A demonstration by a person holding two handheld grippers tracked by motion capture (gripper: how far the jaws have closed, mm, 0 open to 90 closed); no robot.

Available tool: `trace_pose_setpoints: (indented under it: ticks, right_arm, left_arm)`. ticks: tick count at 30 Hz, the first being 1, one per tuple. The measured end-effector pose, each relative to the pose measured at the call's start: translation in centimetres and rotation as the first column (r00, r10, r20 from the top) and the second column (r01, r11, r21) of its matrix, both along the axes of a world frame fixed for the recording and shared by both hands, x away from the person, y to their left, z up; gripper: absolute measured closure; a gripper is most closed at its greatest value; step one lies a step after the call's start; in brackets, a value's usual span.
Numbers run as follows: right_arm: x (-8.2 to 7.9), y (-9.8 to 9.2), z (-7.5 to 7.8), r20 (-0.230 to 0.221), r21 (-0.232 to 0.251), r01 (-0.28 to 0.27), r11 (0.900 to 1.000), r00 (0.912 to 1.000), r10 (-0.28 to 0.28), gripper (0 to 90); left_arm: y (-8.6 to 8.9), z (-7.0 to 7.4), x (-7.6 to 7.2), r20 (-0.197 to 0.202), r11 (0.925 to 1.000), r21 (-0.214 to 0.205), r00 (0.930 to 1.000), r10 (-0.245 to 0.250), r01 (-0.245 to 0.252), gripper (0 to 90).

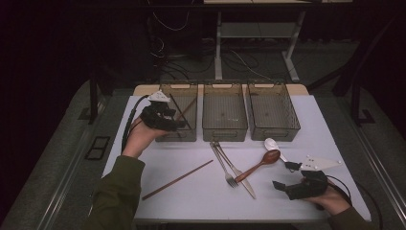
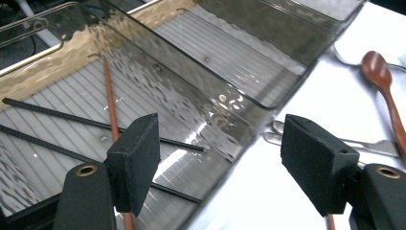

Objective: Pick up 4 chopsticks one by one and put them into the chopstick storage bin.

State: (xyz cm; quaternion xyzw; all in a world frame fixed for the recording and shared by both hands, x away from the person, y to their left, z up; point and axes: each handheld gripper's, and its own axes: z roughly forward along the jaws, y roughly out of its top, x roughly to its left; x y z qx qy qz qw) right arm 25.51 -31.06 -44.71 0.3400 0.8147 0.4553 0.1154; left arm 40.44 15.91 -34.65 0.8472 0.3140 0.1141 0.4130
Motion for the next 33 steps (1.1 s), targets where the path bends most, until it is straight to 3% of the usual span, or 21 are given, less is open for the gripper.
trace_pose_setpoints:
  ticks: [15, 24, 27, 33]
  right_arm:
    - [-0.1, -0.1, 0.1, -0.003, 0.001, 0.004, 1.0000, 1.0000, -0.004, 9.8]
    - [-0.1, -0.1, 0.1, 0.003, 0.000, 0.002, 1.0000, 1.0000, -0.002, 9.8]
    - [-0.1, -0.1, 0.2, 0.005, 0.001, 0.003, 1.0000, 1.0000, -0.003, 9.8]
    - [-0.1, -0.1, 0.2, 0.010, 0.001, 0.002, 1.0000, 1.0000, -0.002, 9.8]
  left_arm:
    - [-0.5, -1.5, -5.1, 0.026, 0.9985, -0.005, 0.9982, -0.054, 0.054, 23.4]
    - [0.1, -3.8, -8.4, 0.038, 0.9982, -0.024, 0.9978, -0.055, 0.055, 22.7]
    - [0.1, -4.3, -9.3, 0.034, 0.9981, -0.016, 0.9976, -0.060, 0.060, 23.5]
    - [0.4, -5.7, -11.5, 0.027, 0.9976, -0.040, 0.9981, -0.055, 0.056, 32.4]
